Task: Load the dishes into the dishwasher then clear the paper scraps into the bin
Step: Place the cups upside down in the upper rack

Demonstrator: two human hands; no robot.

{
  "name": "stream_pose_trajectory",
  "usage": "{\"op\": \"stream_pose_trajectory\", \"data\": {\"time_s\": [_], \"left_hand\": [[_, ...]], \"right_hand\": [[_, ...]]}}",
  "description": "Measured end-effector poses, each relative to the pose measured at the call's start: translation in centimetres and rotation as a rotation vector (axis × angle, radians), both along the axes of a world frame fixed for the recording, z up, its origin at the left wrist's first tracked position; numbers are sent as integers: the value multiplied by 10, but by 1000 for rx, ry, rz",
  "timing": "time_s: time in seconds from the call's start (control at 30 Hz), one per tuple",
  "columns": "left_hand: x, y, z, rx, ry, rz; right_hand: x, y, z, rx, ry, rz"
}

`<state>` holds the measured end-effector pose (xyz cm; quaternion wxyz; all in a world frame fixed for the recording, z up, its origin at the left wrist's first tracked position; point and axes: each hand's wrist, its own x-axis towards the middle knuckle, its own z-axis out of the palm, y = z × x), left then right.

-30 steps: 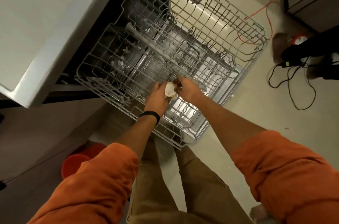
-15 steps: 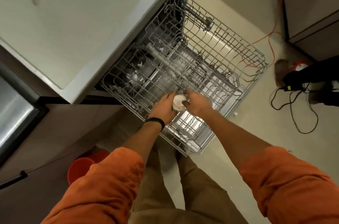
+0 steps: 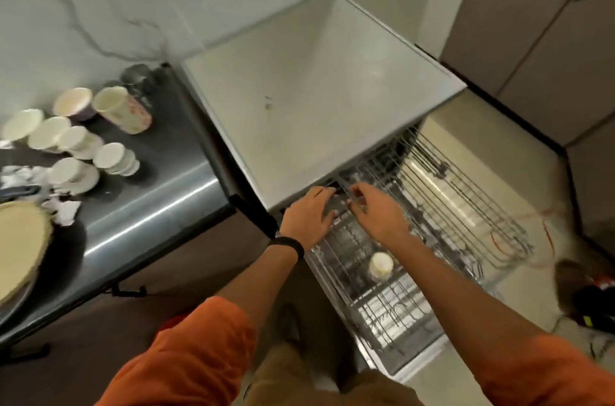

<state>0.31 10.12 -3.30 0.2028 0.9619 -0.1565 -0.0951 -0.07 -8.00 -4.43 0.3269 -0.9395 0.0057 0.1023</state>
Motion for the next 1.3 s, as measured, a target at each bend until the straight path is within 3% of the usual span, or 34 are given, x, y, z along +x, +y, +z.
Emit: {"op": "stream_pose_trajectory", "data": {"time_s": [0.23,0.5,0.77,0.93,1.03,1.13,1.3], "left_hand": [[24,105,51,-57,-175,193],[48,268,79,-40,-311,386],[85,383,62,114,-296,598],[98,402,44,115,-220,584],[104,396,44,9,-254,545],[107,367,55,-255,-256,518],[106,294,70,-627,-101,463]], "right_hand": [[51,104,55,93,-184,177],[92,263,81,113,-205,345],[114,370,75,82,-180,447],[123,381,65,81,-105,443],[125,377,59,102,-79,409],[126,366,57,246,-20,290],[122,316,66,435,-40,61]]}}
